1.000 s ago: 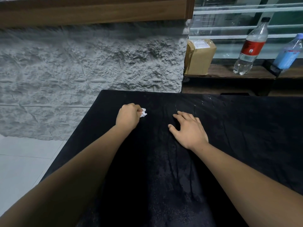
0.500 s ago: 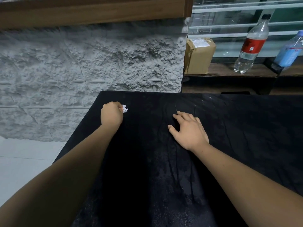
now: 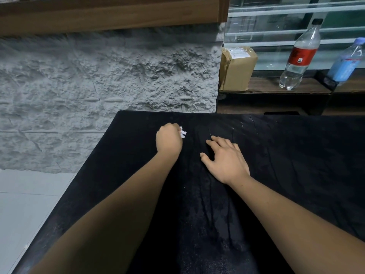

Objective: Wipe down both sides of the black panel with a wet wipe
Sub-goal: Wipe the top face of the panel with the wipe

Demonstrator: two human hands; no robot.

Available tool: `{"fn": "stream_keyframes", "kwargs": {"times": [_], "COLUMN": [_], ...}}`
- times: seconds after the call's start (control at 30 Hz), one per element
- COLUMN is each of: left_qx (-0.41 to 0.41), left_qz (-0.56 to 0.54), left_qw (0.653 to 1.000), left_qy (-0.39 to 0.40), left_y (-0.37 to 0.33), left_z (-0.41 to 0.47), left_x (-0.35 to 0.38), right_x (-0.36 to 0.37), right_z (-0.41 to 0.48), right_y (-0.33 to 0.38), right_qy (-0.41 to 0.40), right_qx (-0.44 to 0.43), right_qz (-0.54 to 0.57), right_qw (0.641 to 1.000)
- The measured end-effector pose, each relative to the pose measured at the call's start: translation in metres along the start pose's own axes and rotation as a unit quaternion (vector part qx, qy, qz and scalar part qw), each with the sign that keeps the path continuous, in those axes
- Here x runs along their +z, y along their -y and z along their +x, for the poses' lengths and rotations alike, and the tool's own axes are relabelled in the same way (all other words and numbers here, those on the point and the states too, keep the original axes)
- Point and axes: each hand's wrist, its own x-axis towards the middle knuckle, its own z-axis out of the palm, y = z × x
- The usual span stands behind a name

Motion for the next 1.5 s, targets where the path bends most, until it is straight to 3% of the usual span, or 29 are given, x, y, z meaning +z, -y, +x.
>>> {"fn": "stream_keyframes", "kwargs": {"times": [0.3, 0.8, 1.17, 1.5], "left_qx": [0.079, -0.008, -0.177, -0.11], "left_qz": [-0.013, 0.015, -0.019, -0.004], "left_qw": [0.995, 1.0, 0.983, 0.994], "left_qy": [0.054, 0.011, -0.052, -0.021], "left_y": [0.034, 0.112, 0.084, 0.052], "left_z": [0.021, 0.058, 0.066, 0.075], "left_x": [-0.013, -0.036, -0.02, 0.0], "right_x": [0.0, -0.001, 0.0, 0.0], "right_z": [0.0, 0.0, 0.0, 0.0], "right_y": [-0.003, -0.002, -0.001, -0.002], "right_qy": [-0.001, 0.0, -0.003, -0.004], "right_qx": [-0.004, -0.002, -0.001, -0.002], "right_qz": [0.006, 0.016, 0.008, 0.006], "right_qw": [1.0, 1.0, 1.0, 1.0]}}
